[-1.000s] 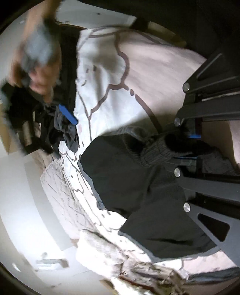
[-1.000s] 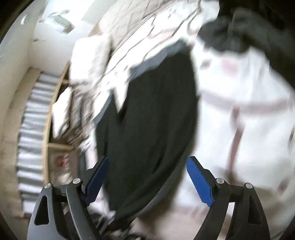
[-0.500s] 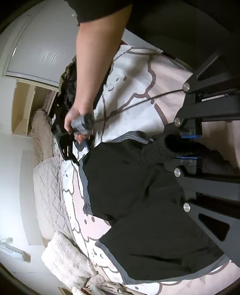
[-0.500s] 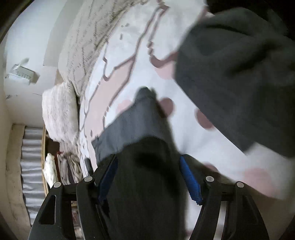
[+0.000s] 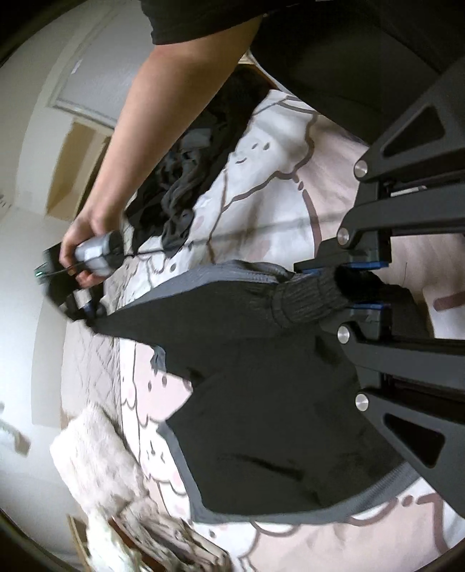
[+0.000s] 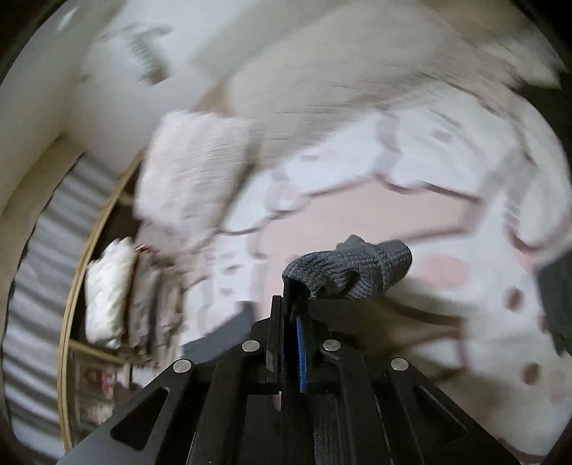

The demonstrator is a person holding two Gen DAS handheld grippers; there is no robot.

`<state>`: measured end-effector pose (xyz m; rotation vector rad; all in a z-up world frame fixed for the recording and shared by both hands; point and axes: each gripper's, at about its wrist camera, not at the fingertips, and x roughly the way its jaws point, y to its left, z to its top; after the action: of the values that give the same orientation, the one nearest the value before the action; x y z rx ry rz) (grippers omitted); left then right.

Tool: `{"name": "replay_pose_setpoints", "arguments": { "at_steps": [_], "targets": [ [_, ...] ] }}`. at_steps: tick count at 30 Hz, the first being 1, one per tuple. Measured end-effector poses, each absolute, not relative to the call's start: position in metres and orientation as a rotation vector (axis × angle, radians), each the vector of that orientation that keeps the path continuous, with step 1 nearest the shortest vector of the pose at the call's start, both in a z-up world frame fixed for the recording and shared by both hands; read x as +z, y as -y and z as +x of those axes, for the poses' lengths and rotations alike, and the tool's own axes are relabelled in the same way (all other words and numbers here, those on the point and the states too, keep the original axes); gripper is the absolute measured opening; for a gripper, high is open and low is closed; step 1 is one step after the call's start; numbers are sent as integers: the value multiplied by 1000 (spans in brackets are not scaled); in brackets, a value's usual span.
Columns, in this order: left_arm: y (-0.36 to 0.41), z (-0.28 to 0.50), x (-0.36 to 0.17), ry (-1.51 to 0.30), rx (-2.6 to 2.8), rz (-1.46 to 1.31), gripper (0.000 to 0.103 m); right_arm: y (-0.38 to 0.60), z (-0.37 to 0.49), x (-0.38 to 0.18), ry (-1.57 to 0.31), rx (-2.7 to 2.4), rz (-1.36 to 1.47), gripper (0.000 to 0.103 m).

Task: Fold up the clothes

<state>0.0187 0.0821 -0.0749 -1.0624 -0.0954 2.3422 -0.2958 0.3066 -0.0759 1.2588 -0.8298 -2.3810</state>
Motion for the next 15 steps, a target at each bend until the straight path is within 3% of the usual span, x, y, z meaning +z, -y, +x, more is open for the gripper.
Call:
{"name": "replay_pose_setpoints", "arguments": {
  "at_steps": [9, 15],
  "targets": [
    [-14, 37, -78, 289, 2451, -1109, 13, -116, -332, -51, 579, -2245, 1227, 7],
    [21, 28, -129, 409, 2419, -1422, 13, 14, -350, -122, 254, -2165, 1484, 7]
  ]
}}
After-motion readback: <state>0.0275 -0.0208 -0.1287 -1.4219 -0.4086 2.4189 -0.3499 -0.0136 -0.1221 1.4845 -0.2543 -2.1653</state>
